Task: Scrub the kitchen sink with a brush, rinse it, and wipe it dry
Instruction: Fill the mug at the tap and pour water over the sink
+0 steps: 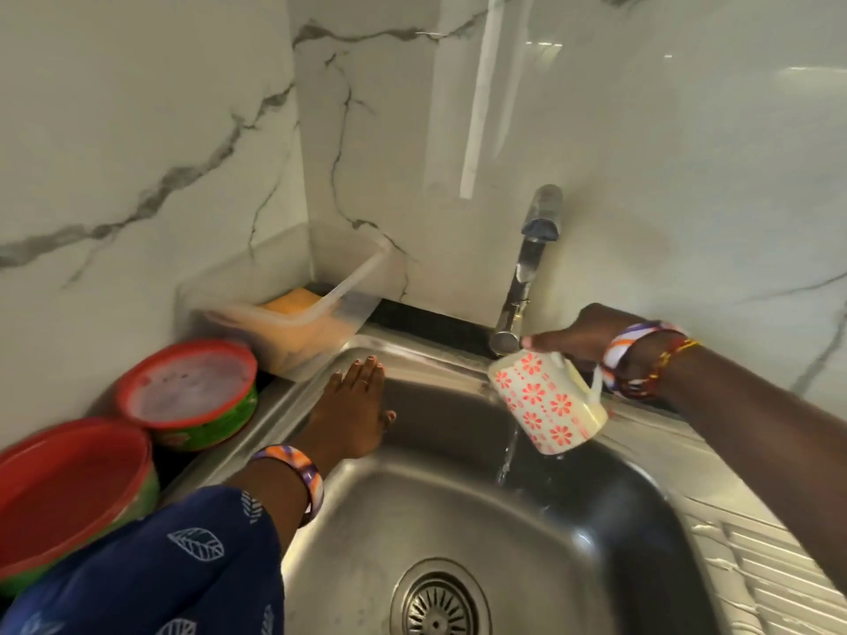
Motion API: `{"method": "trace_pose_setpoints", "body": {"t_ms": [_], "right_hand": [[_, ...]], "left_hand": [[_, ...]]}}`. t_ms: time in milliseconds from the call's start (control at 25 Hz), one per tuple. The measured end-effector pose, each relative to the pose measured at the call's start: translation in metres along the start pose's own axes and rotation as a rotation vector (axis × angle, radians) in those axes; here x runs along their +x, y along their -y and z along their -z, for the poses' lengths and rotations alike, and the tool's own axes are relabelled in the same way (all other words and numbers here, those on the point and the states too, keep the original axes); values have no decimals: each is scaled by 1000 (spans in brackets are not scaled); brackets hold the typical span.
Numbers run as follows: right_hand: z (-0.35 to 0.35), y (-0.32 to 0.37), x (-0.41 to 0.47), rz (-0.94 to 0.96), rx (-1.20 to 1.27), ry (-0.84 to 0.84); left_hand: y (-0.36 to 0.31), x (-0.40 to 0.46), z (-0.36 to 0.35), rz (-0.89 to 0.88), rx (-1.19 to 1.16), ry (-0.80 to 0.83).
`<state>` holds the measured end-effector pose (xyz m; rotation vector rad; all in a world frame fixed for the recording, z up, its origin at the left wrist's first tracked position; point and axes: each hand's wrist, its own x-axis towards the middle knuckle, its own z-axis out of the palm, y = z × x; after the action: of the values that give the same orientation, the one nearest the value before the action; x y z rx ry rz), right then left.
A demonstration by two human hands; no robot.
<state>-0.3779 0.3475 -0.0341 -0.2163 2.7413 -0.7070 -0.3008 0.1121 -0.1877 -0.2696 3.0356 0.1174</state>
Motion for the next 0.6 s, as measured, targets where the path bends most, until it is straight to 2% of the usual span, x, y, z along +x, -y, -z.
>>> {"method": "trace_pose_setpoints", "body": {"t_ms": [200,360,600], "right_hand": [[-68,62,12,191,192,60],[-84,95,7,278,326,33],[-100,122,-23,346,85,38]], "left_hand": [[21,-23,9,19,66,-22],[29,-50,14,27,56,18],[39,-110,12,30,50,82]]}}
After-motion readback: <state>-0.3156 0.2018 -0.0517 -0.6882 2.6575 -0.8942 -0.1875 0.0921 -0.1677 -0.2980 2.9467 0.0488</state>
